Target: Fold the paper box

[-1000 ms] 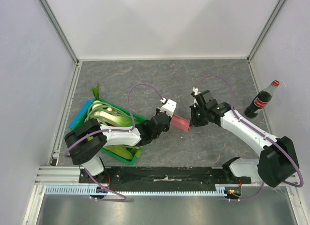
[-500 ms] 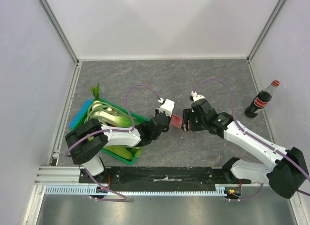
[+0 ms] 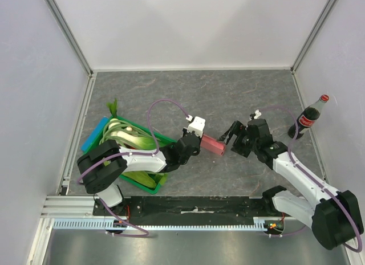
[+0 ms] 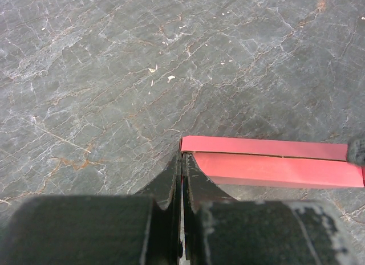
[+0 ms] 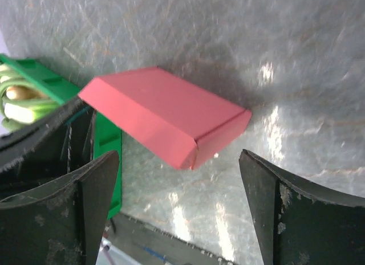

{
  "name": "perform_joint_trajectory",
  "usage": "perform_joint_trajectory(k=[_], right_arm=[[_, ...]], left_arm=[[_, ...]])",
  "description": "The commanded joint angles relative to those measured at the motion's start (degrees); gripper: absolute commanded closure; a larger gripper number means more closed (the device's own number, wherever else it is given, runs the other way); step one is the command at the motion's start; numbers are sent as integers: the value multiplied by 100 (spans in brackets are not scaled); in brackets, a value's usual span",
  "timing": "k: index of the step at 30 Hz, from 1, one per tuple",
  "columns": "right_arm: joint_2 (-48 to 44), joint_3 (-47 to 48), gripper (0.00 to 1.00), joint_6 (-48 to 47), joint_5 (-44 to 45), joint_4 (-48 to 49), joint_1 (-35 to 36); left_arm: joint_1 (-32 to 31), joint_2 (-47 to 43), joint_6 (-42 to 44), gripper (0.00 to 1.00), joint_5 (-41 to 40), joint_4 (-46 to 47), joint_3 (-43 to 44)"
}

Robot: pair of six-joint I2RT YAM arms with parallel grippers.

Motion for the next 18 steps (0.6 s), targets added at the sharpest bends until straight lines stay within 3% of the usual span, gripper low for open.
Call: perform_joint_trajectory(k=[1, 5, 7, 8, 10, 11, 14, 18], right_arm=[[174, 1045, 9, -1597, 1114, -24, 210], [165, 1005, 55, -2159, 1924, 341, 517], [191, 812, 69, -1878, 2258, 763, 754], [279, 776, 75, -1816, 2669, 860, 1208], [463, 915, 79, -1658, 3882, 852, 1650], [725, 995, 86, -1605, 4130, 800, 1921], [1279, 1329, 92, -1246, 4764, 624, 2256], [1878, 1741, 92, -753, 5537, 203, 2618]], left_arm=[[-86, 282, -331, 98, 217, -967, -81], [-104, 299, -340, 98, 199, -940, -64], [-104, 317, -349, 98, 173, -923, -55], [-104, 334, -366, 98, 147, -914, -46], [-104, 352, -375, 98, 111, -931, -37], [-104, 361, -410, 98, 103, -940, -46], [-112, 387, -498, 98, 50, -993, -37], [-130, 422, -586, 98, -117, -1186, 42]])
